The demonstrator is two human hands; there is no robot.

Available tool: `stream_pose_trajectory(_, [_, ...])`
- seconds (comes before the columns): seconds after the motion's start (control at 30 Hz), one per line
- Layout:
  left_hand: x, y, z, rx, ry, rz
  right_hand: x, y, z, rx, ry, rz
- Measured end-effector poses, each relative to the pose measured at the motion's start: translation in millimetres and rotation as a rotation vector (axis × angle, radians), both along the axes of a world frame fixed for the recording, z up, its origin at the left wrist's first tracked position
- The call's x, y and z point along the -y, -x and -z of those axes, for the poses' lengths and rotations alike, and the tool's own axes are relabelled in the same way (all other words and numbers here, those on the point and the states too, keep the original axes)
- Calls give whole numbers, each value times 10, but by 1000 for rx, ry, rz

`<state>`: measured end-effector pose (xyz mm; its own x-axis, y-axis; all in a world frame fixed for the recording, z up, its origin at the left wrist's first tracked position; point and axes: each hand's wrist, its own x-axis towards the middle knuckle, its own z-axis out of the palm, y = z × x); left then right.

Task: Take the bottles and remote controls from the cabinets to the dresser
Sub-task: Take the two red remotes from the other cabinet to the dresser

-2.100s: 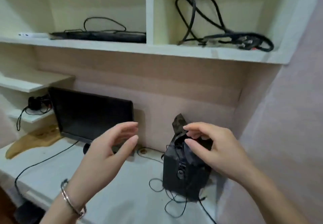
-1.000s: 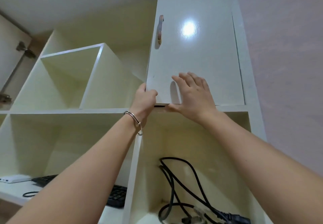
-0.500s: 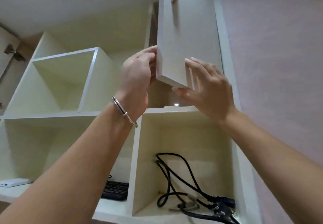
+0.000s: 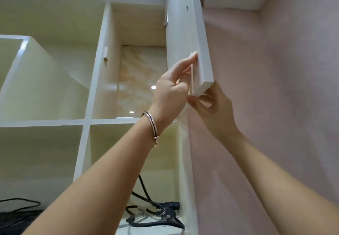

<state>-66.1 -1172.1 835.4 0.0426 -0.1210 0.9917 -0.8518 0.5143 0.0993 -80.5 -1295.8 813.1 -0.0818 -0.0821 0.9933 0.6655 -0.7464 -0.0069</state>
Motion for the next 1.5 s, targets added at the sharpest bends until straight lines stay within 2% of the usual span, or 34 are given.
stream_pose_trajectory(0.17, [139,4,16,29,48,-8,45,-18,21,-41,-51,-155])
stream_pose_trajectory(0.4, [-61,-150,-2,-16,-7,29,-144,24,56,1,-47,-61])
stream_pose_trajectory(0.77, [-1059,-1289,433,-339,-36,-674,-472,-283,372,28,-391,-36])
stream_pose_trajectory(0.83, [-1166,-1372,441,-332,-65,-747,-527,-437,517,-47,-391,-32])
stream_pose_trajectory(0.93, [-1220,-1438,353,-250,-109,-862,-662,-647,574,-159,-234,47])
stream_pose_trajectory(1.03, [-1154,-1464,137,-127,-178,-955,-803,-802,296,-211,-42,185])
stream_pose_trajectory(1.13, [-1018,-1511,-164,-107,-242,-1032,-863,-978,-211,-324,-7,301])
stream_pose_trajectory(1.23, [-831,-1614,-424,-195,-422,-1097,-776,-1233,-656,-536,-79,398])
stream_pose_trajectory(1.33, [-682,-1639,-545,-230,-652,-1161,-742,-1361,-804,-797,-79,558])
stream_pose_trajectory(1.5, [-468,-1676,-663,-217,-986,-1154,-798,-1275,-826,-1186,227,946])
